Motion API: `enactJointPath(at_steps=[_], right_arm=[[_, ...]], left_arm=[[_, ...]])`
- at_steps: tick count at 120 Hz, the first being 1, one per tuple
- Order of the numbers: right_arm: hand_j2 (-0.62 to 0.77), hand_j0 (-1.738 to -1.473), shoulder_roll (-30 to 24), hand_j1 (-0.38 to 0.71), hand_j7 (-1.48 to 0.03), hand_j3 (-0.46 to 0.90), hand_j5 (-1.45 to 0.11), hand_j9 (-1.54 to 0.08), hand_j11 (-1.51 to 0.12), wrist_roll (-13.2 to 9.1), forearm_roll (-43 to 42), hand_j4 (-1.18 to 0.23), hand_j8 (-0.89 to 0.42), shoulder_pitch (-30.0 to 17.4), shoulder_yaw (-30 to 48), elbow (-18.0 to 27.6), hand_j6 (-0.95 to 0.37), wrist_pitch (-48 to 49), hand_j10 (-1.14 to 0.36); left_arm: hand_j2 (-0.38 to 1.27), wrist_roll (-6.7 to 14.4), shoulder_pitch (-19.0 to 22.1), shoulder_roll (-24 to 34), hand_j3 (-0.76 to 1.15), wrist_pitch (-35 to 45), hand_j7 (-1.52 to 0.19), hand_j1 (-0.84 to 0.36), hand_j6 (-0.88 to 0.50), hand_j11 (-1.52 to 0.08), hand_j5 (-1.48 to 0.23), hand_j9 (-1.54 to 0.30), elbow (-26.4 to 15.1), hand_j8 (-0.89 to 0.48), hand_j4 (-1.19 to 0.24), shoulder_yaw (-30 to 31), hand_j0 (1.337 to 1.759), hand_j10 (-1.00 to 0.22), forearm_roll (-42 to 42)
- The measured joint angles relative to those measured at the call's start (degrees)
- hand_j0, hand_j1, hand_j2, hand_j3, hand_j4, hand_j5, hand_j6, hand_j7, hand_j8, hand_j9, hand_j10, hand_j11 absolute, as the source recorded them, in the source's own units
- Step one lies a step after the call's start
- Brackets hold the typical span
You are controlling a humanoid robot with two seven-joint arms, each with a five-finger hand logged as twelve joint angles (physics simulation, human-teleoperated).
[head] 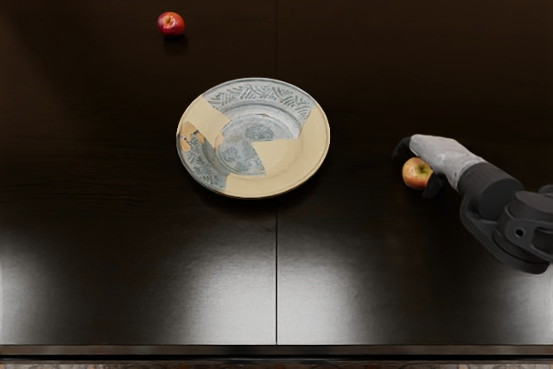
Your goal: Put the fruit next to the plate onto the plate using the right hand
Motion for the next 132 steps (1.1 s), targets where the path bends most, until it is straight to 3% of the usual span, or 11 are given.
enactJointPath(at_steps=[18, 44, 74, 102, 132], right_arm=[[-0.06, -1.658, -0.1, 0.19, -0.6, 0.0, -0.6, -0.6, -0.6, 0.0, -0.1, -0.46, -0.44, -0.1, 0.0, 0.1, -0.46, 0.0, -0.46], [0.01, -1.655, 0.0, 0.22, -0.7, 0.0, -0.71, -0.71, -0.71, 0.0, -0.1, -0.54, -0.39, -0.2, 0.1, 0.1, -0.42, 0.0, -0.54], [0.26, -1.655, 0.1, 0.23, -0.83, 0.0, -0.83, -0.84, -0.84, 0.0, 0.0, -0.64, -0.44, 0.2, 0.6, -0.1, -0.49, 0.0, -0.64], [0.29, -1.655, 0.2, 0.24, -0.88, 0.0, -0.91, -0.9, -0.9, 0.0, 0.4, -0.67, -0.41, 1.4, 2.3, -0.4, -0.48, 0.0, -0.62], [0.25, -1.655, 3.8, 0.21, -0.9, 0.0, -0.94, -0.94, -0.94, 0.0, 0.6, -0.67, -0.41, 3.4, 4.7, -0.7, -0.49, 0.2, -0.61]], left_arm=[[0.0, 0.0, 0.0, 0.0, 0.0, 0.0, -0.01, 0.34, -0.01, -0.01, -0.01, -0.01, 0.0, -0.01, -0.01, 0.0, 1.658, -0.01, 0.0], [0.0, 0.0, 0.0, 0.0, 0.0, 0.0, -0.01, 0.34, -0.01, -0.01, -0.01, -0.01, 0.0, -0.01, -0.01, 0.0, 1.658, -0.01, 0.0], [0.0, 0.0, 0.0, 0.0, 0.0, 0.0, -0.01, 0.34, -0.01, -0.01, -0.01, -0.01, 0.0, -0.01, -0.01, 0.0, 1.658, -0.01, 0.0], [0.0, 0.0, 0.0, 0.0, 0.0, 0.0, -0.01, 0.34, -0.01, -0.01, -0.01, -0.01, 0.0, -0.01, -0.01, 0.0, 1.658, -0.01, 0.0], [0.0, 0.0, 0.0, 0.0, 0.0, 0.0, -0.01, 0.34, -0.01, -0.01, -0.01, -0.01, 0.0, -0.01, -0.01, 0.0, 1.658, -0.01, 0.0]])
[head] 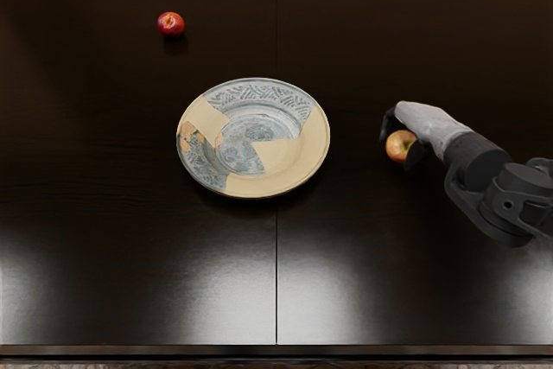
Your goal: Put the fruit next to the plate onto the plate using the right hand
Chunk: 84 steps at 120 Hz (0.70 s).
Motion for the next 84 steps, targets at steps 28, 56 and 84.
enactJointPath(at_steps=[28, 56, 84], right_arm=[[0.24, -1.656, 3.7, 0.2, -0.91, 0.0, -0.96, -0.95, -0.96, 0.0, 0.7, -0.67, -0.41, 4.3, 0.8, 0.0, -0.49, 0.0, -0.61], [0.23, -1.656, 9.5, 0.19, -0.91, 0.0, -0.97, -0.96, -0.97, 0.0, 1.2, -0.66, -0.4, 6.8, 1.9, -0.7, -0.49, 0.2, -0.61], [0.23, -1.657, 16.4, 0.19, -0.91, 0.0, -0.98, -0.97, -0.97, 0.0, 1.3, -0.65, -0.4, 8.7, 1.9, -4.0, -0.49, 0.3, -0.61]], left_arm=[[0.0, 0.0, 0.0, 0.0, 0.0, 0.0, -0.01, 0.34, -0.01, -0.01, -0.01, -0.01, 0.0, -0.01, -0.01, 0.0, 1.658, -0.01, 0.0], [0.0, 0.0, 0.0, 0.0, 0.0, 0.0, -0.01, 0.34, -0.01, -0.01, -0.01, -0.01, 0.0, -0.01, -0.01, 0.0, 1.658, -0.01, 0.0], [0.0, 0.0, 0.1, 0.0, 0.0, 0.0, -0.01, 0.34, -0.01, -0.01, -0.01, -0.01, 0.0, -0.01, -0.01, 0.0, 1.658, -0.01, 0.0]])
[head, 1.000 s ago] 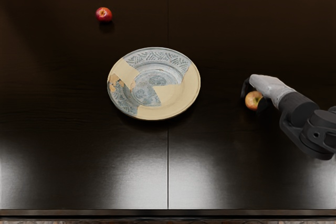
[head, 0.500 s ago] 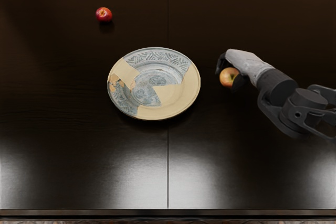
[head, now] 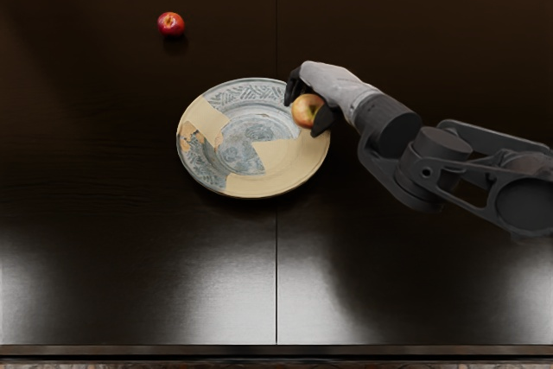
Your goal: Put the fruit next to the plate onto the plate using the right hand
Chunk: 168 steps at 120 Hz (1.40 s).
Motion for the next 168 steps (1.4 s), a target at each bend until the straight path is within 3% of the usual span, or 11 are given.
enactJointPath(at_steps=[38, 85, 96, 125, 154, 168], right_arm=[[0.23, -1.657, 12.2, 0.19, -0.91, 0.0, -0.99, -0.97, -0.97, 0.0, -0.5, -0.65, -0.4, 1.8, -1.6, -13.0, -0.49, 0.0, -0.61], [0.23, -1.655, 15.4, 0.2, -0.9, 0.0, -0.94, -0.94, -0.95, 0.0, -0.7, -0.67, -0.41, 1.8, -4.8, -17.7, -0.49, -0.3, -0.61], [0.2, -1.656, 15.5, 0.19, -0.83, 0.0, -0.87, -0.87, -0.88, 0.0, -0.7, -0.62, -0.43, 1.8, -4.8, -17.8, -0.49, -0.3, -0.59], [0.04, -1.657, 15.9, -0.03, -0.43, 0.0, -0.44, -0.44, -0.44, 0.0, -0.2, -0.32, -0.26, 1.6, -3.2, -17.0, -0.28, -0.4, -0.31], [-0.01, -1.658, 6.9, -0.11, -0.28, 0.0, -0.29, -0.29, -0.29, 0.0, 6.2, -0.22, -0.2, 1.6, -0.9, -6.2, -0.2, 0.0, -0.21], [-0.01, -1.658, 2.7, -0.21, -0.16, 0.0, -0.17, -0.17, -0.17, 0.0, 11.1, -0.13, -0.12, 1.4, 1.3, -2.6, -0.12, 2.8, -0.12]], left_arm=[[0.0, 0.0, 0.0, 0.0, 0.0, 0.0, -0.01, 0.34, -0.01, -0.01, -0.01, -0.01, 0.0, -0.01, -0.01, 0.0, 1.658, -0.01, 0.0], [0.0, 0.0, 0.0, 0.0, 0.0, 0.0, -0.01, 0.34, -0.01, -0.01, -0.01, -0.01, 0.0, -0.01, -0.01, 0.0, 1.658, -0.01, 0.0], [0.0, 0.0, -0.1, 0.0, 0.0, 0.0, -0.01, 0.34, -0.01, -0.01, -0.01, -0.01, 0.0, -0.01, -0.01, 0.0, 1.658, -0.01, 0.0], [0.0, 0.0, 0.0, 0.0, 0.0, 0.0, -0.01, 0.34, -0.01, -0.01, -0.01, -0.01, 0.0, -0.01, -0.01, 0.0, 1.658, -0.01, 0.0], [0.0, 0.0, -0.1, 0.0, 0.0, 0.0, -0.01, 0.34, -0.01, -0.01, -0.01, -0.01, 0.0, -0.01, -0.01, 0.0, 1.658, -0.01, 0.0], [0.0, 0.0, 0.0, 0.0, 0.0, 0.0, -0.01, 0.34, -0.01, -0.01, -0.01, -0.01, 0.0, -0.01, -0.01, 0.0, 1.658, -0.01, 0.0]])
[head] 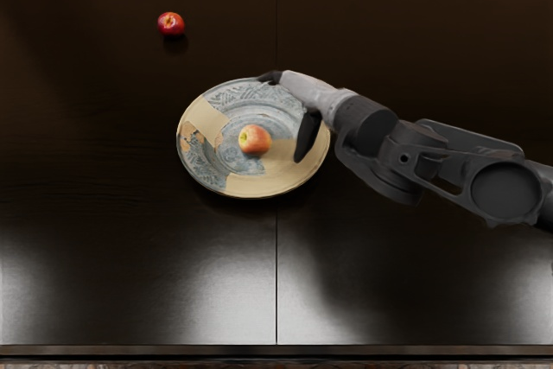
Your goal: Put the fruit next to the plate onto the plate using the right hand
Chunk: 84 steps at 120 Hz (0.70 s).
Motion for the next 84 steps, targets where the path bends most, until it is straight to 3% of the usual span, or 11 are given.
enactJointPath(at_steps=[25, 49, 63, 84], right_arm=[[0.0, -1.658, -7.1, -0.3, -0.06, 0.0, -0.06, -0.06, -0.06, 0.0, 13.4, -0.05, -0.04, -0.7, 8.7, 1.7, -0.05, 15.6, -0.05], [0.0, -1.658, -17.3, -0.33, -0.02, 0.0, -0.02, -0.02, -0.02, 0.0, 29.9, -0.02, -0.02, -2.2, 18.3, 0.9, -0.02, 35.0, -0.02], [0.0, -1.658, -25.1, -0.34, -0.01, 0.0, -0.01, -0.01, -0.01, 0.0, 39.6, -0.01, -0.01, -2.4, 20.4, -0.5, -0.01, 39.3, -0.01], [0.0, -1.658, -30.7, -0.35, -0.01, 0.0, -0.01, -0.01, -0.01, 0.0, 47.6, -0.01, -0.01, -2.5, 21.1, -3.5, -0.01, 40.9, -0.01]], left_arm=[[0.0, 0.0, 0.0, 0.0, 0.0, 0.0, -0.01, 0.34, -0.01, -0.01, -0.01, -0.01, 0.0, -0.01, -0.01, 0.0, 1.658, -0.01, 0.0], [0.0, 0.0, -0.1, 0.0, 0.0, 0.0, -0.01, 0.34, -0.01, -0.01, -0.01, -0.01, 0.0, -0.01, -0.01, 0.0, 1.658, -0.01, 0.0], [0.0, 0.0, 0.0, 0.0, 0.0, 0.0, -0.01, 0.34, -0.01, -0.01, -0.01, -0.01, 0.0, -0.01, -0.01, 0.0, 1.658, -0.01, 0.0], [0.0, 0.0, -0.1, 0.0, 0.0, 0.0, -0.01, 0.34, -0.01, -0.01, -0.01, -0.01, 0.0, -0.01, -0.01, 0.0, 1.658, -0.01, 0.0]])
